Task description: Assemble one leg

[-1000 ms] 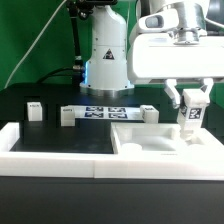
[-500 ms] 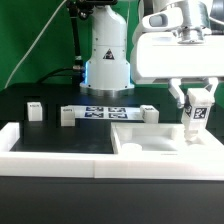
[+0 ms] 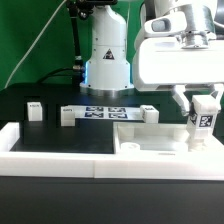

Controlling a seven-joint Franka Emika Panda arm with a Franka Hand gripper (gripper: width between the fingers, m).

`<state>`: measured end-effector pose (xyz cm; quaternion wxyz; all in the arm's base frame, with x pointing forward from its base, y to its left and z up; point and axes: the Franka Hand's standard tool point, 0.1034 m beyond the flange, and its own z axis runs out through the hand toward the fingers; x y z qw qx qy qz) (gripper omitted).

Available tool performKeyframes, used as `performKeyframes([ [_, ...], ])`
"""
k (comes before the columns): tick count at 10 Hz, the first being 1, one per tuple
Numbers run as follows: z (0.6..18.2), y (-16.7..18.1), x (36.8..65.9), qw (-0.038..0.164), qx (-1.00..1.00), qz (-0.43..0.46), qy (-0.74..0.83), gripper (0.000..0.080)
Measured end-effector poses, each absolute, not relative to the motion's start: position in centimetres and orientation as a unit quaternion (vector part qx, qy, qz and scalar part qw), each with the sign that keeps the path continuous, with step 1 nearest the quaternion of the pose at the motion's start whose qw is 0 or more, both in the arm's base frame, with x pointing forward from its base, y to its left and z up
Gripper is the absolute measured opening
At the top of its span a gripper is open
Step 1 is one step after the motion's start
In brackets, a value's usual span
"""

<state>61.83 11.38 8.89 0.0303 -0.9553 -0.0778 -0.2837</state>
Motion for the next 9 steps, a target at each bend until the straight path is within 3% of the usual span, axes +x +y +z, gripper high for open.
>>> performKeyframes([
  [4,7.5,12.1,60.5,0.028,-0.952,-0.299,-0.064,0.0290],
  [9,7.3,12.0,59.1,0.025,-0.953,-0.299,-0.040,0.0291],
])
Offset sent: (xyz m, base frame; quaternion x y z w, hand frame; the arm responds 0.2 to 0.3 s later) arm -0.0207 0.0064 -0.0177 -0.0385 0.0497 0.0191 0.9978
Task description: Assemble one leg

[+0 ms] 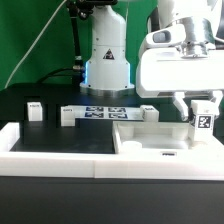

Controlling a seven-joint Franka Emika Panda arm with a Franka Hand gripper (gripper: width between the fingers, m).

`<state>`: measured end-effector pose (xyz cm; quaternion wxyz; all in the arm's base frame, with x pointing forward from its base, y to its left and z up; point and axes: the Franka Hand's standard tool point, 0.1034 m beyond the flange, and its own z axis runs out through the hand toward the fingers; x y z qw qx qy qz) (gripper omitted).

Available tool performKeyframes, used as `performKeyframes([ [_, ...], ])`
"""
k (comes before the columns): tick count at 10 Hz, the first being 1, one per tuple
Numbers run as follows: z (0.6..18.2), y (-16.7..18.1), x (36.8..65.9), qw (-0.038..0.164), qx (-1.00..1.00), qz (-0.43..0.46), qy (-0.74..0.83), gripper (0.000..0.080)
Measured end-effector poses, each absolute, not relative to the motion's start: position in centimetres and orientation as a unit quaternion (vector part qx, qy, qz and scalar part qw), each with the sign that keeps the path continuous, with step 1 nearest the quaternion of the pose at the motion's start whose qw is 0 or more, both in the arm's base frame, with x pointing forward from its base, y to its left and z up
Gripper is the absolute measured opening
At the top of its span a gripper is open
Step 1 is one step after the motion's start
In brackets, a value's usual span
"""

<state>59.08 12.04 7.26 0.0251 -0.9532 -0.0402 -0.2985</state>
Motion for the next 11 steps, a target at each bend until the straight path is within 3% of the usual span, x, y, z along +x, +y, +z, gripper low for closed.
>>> performKeyframes([
  [2,7.3,12.0,59.3,0.028,-0.958,-0.284,-0.039,0.0291],
  [4,7.0,12.1,59.1,0.029,-0.960,-0.277,-0.040,0.0514],
  [5,6.9,12.1,59.1,0.029,-0.960,-0.276,-0.040,0.0514],
  [6,6.9,12.1,59.1,0.029,-0.960,-0.276,-0.040,0.0620],
  [9,6.9,12.1,59.1,0.029,-0.960,-0.275,-0.040,0.0648],
  [11,8.4,12.2,59.2,0.035,-0.963,-0.263,-0.040,0.0649],
])
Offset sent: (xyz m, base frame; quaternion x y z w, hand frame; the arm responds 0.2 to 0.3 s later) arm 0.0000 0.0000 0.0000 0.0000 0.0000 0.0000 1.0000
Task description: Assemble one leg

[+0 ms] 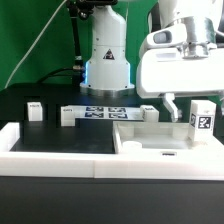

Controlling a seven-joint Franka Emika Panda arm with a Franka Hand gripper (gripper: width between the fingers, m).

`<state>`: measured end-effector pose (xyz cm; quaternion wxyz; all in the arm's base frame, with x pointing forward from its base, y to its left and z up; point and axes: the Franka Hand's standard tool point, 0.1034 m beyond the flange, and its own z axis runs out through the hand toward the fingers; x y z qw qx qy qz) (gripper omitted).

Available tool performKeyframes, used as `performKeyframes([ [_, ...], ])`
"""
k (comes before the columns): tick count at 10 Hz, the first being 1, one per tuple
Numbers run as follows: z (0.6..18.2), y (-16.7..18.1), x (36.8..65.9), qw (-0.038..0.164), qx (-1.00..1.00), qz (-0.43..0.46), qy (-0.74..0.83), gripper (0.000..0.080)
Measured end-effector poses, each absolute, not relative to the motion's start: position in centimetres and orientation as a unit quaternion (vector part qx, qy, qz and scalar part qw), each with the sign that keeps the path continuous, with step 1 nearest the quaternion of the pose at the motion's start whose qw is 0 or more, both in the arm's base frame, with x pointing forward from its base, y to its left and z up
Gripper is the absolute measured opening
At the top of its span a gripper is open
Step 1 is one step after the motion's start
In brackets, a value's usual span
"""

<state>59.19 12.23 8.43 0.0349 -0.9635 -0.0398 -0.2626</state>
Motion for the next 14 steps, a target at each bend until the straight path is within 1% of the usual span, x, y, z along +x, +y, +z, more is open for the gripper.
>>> performKeyframes([
  [1,9.3,12.2,59.4,0.037,-0.965,-0.258,-0.038,0.0649],
  [2,9.8,12.2,59.5,0.040,-0.967,-0.250,-0.038,0.0649],
  [4,9.2,12.4,59.0,0.043,-0.972,-0.227,-0.040,0.0649],
  [5,9.0,12.5,58.9,0.049,-0.979,-0.193,-0.042,0.0649],
  [6,8.9,11.9,59.4,0.050,-0.983,-0.175,-0.040,0.0649],
  [7,8.6,11.5,59.3,0.056,-0.990,-0.126,-0.039,0.0649],
  [9,8.8,11.2,59.7,0.062,-0.995,-0.062,-0.045,0.0649],
  [10,8.9,10.9,59.4,0.066,-0.997,-0.004,-0.049,0.0649],
  [11,9.2,11.2,60.4,0.066,-0.997,-0.012,-0.036,0.0649],
  [13,9.0,11.1,60.2,0.065,-0.997,-0.012,-0.036,0.0649],
  [14,9.0,11.1,60.2,0.065,-0.997,-0.012,-0.036,0.0524],
])
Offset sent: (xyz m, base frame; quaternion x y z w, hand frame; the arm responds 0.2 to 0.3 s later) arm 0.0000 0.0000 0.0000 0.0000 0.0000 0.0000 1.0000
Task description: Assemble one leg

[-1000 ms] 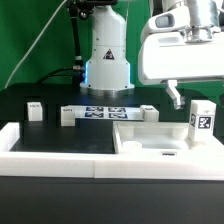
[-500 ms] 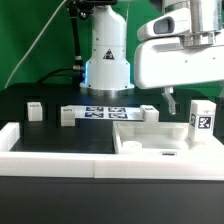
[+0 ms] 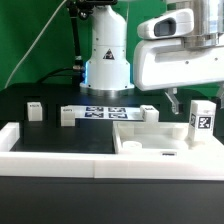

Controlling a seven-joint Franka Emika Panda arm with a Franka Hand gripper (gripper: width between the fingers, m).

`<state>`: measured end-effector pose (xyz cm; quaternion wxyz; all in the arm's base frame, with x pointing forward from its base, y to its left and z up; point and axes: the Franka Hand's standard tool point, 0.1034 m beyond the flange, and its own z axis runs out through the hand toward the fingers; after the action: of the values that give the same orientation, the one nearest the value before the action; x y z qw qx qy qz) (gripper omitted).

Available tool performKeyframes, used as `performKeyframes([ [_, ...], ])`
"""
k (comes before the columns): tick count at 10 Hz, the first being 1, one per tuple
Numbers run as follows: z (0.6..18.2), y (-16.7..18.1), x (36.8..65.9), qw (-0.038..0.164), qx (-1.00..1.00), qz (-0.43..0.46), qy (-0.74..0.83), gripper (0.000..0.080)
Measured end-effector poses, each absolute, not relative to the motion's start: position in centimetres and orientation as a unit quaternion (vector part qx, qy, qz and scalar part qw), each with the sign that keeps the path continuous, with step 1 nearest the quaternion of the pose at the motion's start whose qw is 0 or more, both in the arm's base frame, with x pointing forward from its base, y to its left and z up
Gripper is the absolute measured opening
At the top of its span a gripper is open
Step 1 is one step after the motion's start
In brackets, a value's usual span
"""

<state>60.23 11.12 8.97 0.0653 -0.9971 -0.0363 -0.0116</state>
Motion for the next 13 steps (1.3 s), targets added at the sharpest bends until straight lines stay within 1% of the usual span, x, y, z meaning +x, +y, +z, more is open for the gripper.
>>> performKeyframes([
  [1,8.95,11.12,60.23,0.065,-0.997,-0.011,-0.036,0.0389],
  [2,8.95,11.11,60.23,0.065,-0.997,-0.011,-0.036,0.0389],
  [3,8.95,11.12,60.23,0.066,-0.997,-0.011,-0.030,0.0290],
  [5,8.95,11.12,60.23,0.066,-0.998,-0.010,-0.017,0.0290],
  [6,8.91,11.21,60.21,0.067,-0.998,-0.008,0.020,0.0290],
  [10,8.85,11.48,60.29,0.065,-0.960,0.003,0.271,0.0291],
  [13,8.86,11.59,60.42,0.064,-0.902,0.010,0.427,0.0291],
])
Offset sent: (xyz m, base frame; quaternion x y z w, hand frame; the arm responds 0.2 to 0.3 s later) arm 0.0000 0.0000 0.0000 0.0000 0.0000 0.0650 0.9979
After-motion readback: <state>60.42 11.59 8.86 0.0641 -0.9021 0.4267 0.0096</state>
